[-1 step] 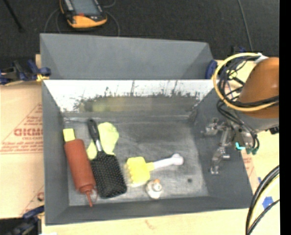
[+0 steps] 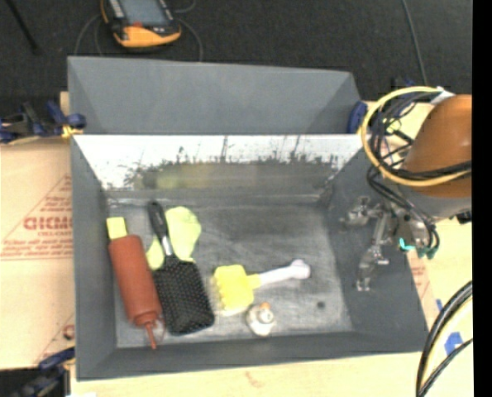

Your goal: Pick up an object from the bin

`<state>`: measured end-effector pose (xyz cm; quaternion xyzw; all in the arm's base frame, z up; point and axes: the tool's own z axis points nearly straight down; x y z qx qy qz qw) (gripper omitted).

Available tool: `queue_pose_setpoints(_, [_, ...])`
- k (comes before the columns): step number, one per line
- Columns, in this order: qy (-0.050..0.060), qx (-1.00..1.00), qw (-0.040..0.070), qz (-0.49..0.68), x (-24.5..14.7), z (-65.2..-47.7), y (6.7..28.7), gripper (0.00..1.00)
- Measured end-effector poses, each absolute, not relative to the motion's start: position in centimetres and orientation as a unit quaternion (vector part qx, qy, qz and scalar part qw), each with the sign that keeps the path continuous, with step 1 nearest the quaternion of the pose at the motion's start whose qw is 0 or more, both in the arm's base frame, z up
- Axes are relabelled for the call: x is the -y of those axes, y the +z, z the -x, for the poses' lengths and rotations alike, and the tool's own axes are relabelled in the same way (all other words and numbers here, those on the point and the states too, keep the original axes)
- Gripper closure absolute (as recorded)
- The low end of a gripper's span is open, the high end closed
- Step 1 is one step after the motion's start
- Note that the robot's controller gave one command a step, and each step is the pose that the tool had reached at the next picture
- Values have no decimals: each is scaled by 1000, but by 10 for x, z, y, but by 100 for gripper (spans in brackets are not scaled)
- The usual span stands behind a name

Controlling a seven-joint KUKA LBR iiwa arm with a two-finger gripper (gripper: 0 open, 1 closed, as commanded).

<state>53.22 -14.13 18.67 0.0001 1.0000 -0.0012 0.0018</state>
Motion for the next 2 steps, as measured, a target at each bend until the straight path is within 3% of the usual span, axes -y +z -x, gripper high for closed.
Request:
queue_pose_setpoints(1, [-2, -996, 3, 89, 130, -528, 175, 0])
queue_pose_setpoints(2, [-2, -983, 4, 186, 119, -514, 121, 0])
